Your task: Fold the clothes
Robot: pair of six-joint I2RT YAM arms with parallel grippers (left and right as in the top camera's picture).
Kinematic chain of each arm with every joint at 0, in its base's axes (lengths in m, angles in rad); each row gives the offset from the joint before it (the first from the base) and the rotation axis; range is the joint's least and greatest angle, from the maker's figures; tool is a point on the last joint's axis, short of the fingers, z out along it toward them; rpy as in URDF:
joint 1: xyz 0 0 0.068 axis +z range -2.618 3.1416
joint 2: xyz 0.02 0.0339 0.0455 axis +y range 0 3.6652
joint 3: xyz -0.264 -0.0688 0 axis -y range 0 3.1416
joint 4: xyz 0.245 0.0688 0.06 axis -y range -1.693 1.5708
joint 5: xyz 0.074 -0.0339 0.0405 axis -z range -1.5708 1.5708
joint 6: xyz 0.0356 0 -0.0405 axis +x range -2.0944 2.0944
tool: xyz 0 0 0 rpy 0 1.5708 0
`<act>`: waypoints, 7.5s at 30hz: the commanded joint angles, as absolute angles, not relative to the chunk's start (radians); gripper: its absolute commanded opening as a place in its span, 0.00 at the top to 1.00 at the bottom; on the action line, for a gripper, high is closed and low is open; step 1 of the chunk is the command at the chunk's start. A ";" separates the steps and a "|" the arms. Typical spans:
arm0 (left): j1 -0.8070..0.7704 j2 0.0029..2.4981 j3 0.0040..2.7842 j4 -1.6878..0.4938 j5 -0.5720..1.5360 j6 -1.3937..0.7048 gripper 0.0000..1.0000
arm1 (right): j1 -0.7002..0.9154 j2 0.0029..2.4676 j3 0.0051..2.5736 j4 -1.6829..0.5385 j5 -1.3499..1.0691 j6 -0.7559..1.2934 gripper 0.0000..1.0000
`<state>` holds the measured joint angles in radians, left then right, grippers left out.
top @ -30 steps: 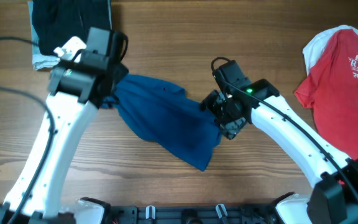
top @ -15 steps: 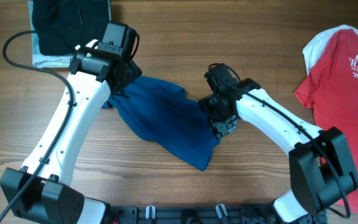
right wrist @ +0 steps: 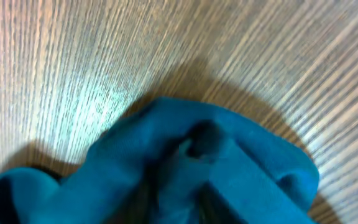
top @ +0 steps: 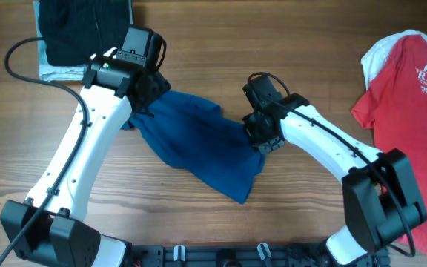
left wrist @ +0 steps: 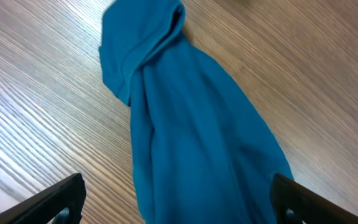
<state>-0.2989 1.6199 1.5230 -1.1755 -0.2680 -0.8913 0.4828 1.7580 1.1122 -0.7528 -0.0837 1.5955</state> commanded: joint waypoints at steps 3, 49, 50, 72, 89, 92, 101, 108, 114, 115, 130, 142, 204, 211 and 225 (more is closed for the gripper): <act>-0.292 1.639 1.523 -1.166 -0.068 -0.867 0.05 | 0.469 1.775 1.109 -0.752 0.046 1.541 0.96; -0.173 1.972 1.466 -0.950 0.182 -0.963 0.72 | 0.393 1.591 1.109 -0.805 0.090 1.357 0.96; -0.168 1.972 1.466 -0.950 0.181 -0.947 0.73 | 0.393 1.582 1.109 -0.805 0.090 1.357 0.96; -0.154 1.102 1.539 -1.146 0.064 -0.848 0.96 | 0.244 1.074 1.436 -1.070 0.014 0.836 0.96; -0.178 1.777 1.539 -1.164 0.248 -0.814 0.53 | 0.098 1.337 1.536 -1.033 0.131 0.834 0.95; -0.253 1.852 1.539 -1.164 0.157 -0.814 0.28 | 0.097 1.338 1.536 -1.040 0.131 0.809 0.95; -0.323 1.984 1.539 -1.143 -0.001 -0.950 0.25 | 0.098 1.345 1.536 -1.102 0.131 0.776 0.95; -0.171 1.826 1.539 -1.186 0.028 -0.836 0.28 | 0.098 1.381 1.536 -1.100 0.121 0.779 0.95; -0.193 1.896 1.456 -1.154 0.122 -0.787 0.35 | 0.098 1.430 1.536 -1.098 0.077 0.786 0.95; -0.206 1.897 1.442 -1.134 0.135 -0.787 0.35 | 0.098 1.431 1.536 -1.098 0.077 0.786 0.95; -0.305 1.962 1.420 -1.010 0.133 -0.788 0.96 | 0.098 1.431 1.536 -1.115 0.073 0.760 0.95; -0.162 1.482 1.554 -1.276 0.008 -0.762 0.96 | 0.098 1.394 1.536 -1.120 0.074 0.763 0.96; 0.154 1.970 1.428 -1.364 0.101 -0.372 0.16 | 0.028 1.764 2.061 -1.560 0.022 0.354 0.00; 0.154 1.970 1.368 -1.261 0.131 -0.344 0.31 | 0.028 1.764 2.060 -1.547 -0.005 0.358 0.00; 0.152 1.956 1.263 -1.213 0.174 -0.350 0.96 | 0.028 1.764 1.837 -1.472 -0.006 0.398 0.02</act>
